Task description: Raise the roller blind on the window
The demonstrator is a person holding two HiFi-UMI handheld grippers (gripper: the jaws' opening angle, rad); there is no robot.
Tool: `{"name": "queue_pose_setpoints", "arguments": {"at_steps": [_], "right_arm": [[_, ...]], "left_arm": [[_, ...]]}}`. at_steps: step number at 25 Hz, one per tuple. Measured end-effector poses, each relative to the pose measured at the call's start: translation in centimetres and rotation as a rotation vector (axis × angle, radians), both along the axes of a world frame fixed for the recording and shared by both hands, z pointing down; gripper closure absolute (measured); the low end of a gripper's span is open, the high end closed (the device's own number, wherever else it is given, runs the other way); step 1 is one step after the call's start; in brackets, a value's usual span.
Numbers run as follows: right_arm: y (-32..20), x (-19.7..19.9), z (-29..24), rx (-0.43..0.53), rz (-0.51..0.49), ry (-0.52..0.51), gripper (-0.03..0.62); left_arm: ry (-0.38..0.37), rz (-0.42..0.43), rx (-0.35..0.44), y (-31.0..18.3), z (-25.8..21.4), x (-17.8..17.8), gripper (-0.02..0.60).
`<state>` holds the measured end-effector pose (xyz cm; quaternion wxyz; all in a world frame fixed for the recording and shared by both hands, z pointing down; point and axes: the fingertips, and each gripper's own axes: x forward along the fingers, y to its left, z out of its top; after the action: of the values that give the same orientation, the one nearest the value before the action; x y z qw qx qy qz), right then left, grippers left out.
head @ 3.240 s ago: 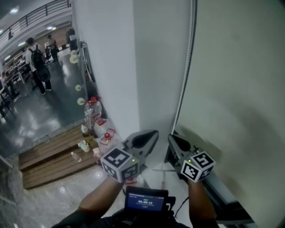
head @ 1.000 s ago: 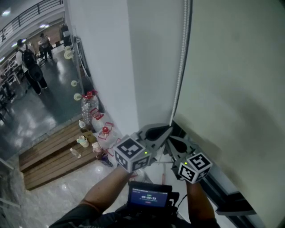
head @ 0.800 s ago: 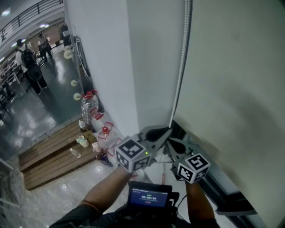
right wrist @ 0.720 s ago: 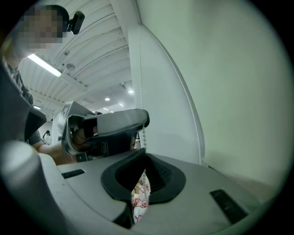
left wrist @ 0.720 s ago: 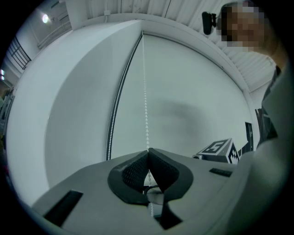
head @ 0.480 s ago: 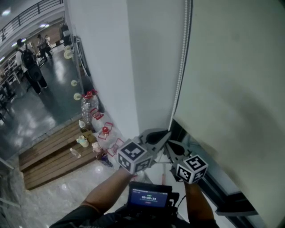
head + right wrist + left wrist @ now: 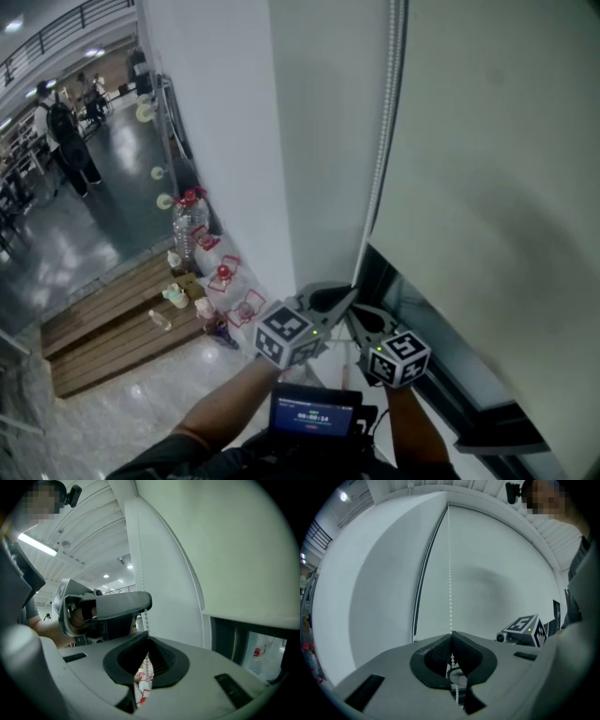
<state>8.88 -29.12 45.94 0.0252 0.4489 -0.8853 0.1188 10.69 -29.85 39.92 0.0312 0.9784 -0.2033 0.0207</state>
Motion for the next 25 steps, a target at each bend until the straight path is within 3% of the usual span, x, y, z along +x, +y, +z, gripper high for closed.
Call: {"name": "queue_pose_setpoints", "arguments": {"at_steps": [6, 9, 12, 16, 25], "right_arm": [[0.0, -0.2, 0.4, -0.009, -0.003, 0.002, 0.592], [0.2, 0.2, 0.6, -0.036, -0.009, 0.051, 0.589], [0.3, 2.7, -0.4, -0.040, 0.037, 0.119, 0.517], [-0.1, 4.8, -6.0, 0.065, 0.056, 0.098, 0.444], [-0.2, 2.1, -19.0, 0.326, -0.065, -0.126, 0.441]], "left_arm": [[0.004, 0.004, -0.022, 0.0, 0.7, -0.2, 0.583], [0.000, 0.013, -0.037, -0.2, 1.3, -0.5, 0.583], [-0.001, 0.022, -0.029, 0.0, 0.9, -0.6, 0.583], [0.006, 0.045, -0.025, 0.5, 0.3, -0.3, 0.583], [0.008, 0.048, -0.026, 1.5, 0.0, -0.7, 0.583]]}}
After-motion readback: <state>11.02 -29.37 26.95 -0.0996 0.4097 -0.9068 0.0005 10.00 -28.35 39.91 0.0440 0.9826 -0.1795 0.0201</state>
